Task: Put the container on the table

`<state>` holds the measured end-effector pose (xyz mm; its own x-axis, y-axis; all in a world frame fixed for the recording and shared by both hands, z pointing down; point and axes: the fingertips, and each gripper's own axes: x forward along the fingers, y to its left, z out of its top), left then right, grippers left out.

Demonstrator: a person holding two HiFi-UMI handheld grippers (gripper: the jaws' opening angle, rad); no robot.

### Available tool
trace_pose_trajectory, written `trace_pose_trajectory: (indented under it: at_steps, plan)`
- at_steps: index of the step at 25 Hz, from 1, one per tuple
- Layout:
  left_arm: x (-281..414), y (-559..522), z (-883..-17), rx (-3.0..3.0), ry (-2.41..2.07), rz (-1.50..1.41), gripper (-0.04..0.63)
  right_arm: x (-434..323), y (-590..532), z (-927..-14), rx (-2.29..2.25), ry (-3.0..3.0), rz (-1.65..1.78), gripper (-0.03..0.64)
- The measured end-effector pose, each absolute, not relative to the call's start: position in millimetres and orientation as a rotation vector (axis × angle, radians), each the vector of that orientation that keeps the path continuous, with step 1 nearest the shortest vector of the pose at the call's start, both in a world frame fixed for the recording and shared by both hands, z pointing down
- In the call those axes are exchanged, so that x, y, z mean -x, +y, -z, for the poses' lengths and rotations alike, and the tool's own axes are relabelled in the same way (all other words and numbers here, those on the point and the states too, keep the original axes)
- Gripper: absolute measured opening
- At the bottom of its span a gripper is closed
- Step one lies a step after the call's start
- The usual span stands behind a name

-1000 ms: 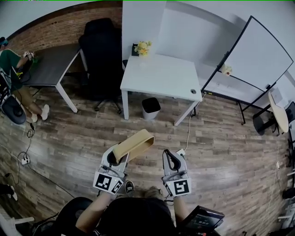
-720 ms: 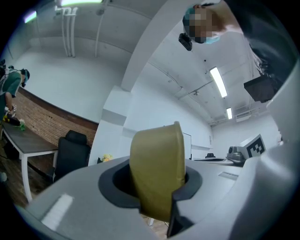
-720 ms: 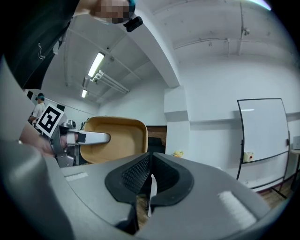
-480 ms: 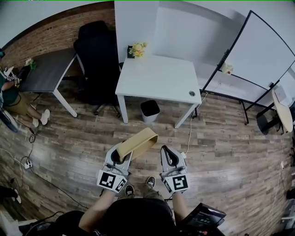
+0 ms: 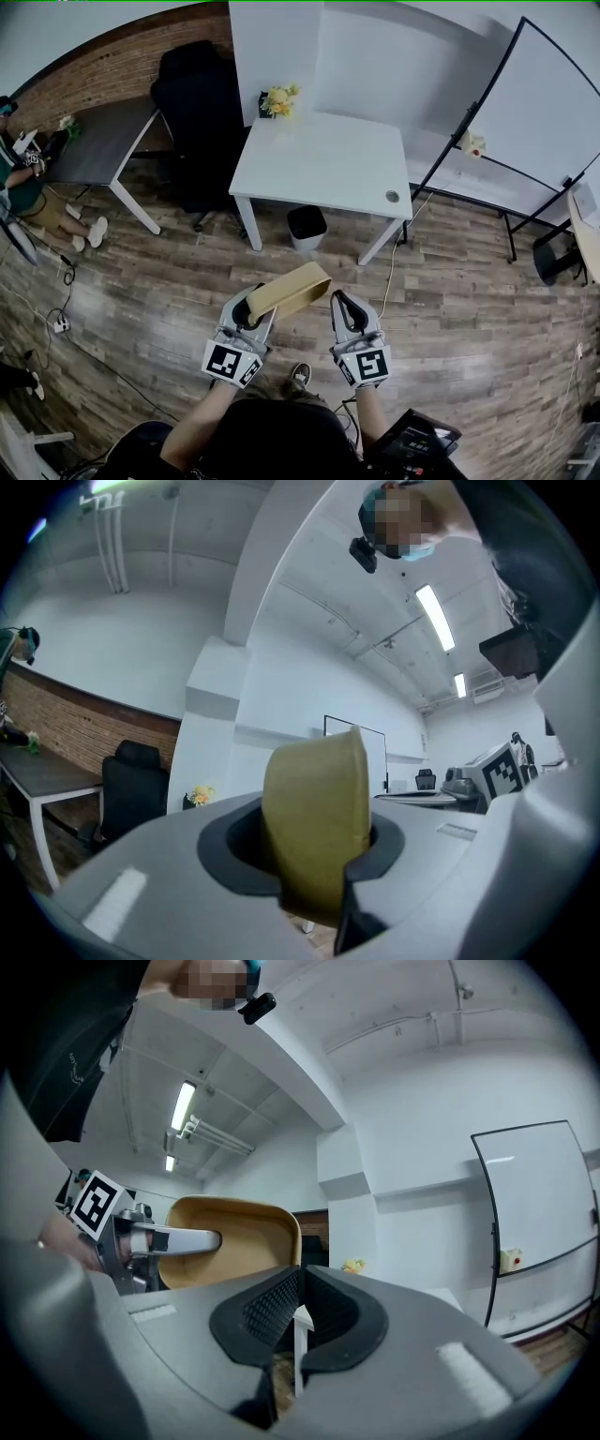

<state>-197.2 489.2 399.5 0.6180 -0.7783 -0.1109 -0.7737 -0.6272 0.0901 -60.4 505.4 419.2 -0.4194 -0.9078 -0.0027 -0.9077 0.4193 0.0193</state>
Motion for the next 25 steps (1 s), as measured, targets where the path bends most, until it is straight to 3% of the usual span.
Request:
trace_pose_trajectory:
  at_steps: [25]
  plan:
    - [245, 351, -416, -2.766, -1.194, 0.256, 0.106, 105, 387, -417, -1.732, -2.518, 0.017, 0.041]
